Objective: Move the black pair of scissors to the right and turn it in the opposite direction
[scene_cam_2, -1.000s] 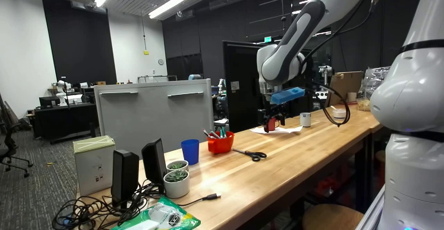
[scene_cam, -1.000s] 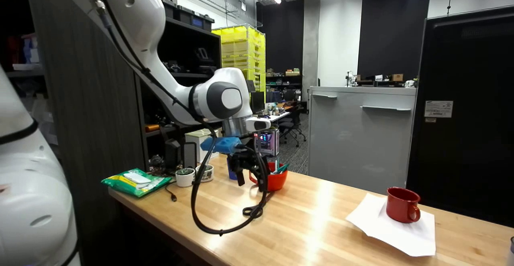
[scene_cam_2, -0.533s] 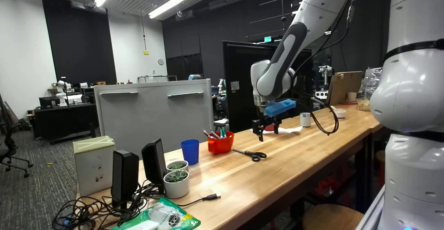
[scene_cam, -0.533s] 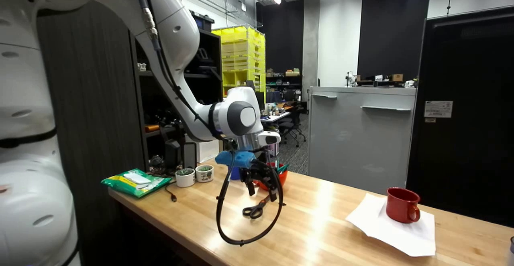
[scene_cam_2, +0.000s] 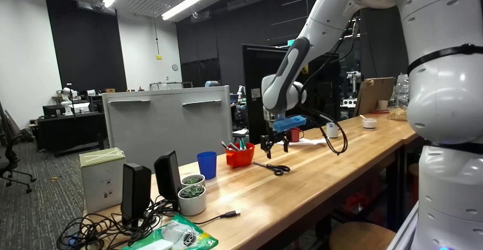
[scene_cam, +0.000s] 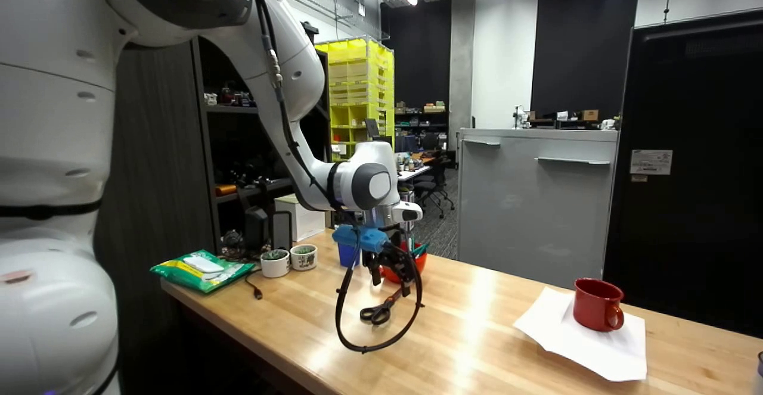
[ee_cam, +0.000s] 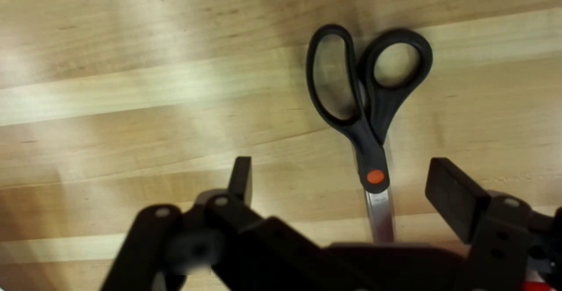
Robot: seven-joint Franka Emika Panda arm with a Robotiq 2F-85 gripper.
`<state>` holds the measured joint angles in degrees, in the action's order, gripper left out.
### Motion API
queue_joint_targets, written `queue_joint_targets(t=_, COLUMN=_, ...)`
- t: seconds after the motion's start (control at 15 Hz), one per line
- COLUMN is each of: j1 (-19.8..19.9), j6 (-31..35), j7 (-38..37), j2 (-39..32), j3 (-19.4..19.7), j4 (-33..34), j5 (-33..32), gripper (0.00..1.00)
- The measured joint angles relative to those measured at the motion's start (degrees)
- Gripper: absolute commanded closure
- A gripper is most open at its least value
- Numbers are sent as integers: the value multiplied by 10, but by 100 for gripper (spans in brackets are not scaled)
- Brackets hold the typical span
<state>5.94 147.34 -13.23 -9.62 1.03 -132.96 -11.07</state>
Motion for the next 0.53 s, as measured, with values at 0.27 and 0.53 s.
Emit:
queue_joint_targets(t=0.27, j1=-9, j6=-1, j7=22, j2=-37, j3=2, j4=32, j5=25, gripper=0)
queue_joint_targets(t=0.53, j1=-9, j6=-3, j7=46, j2=-74, j3=4, j4=58, j5=36, gripper=0)
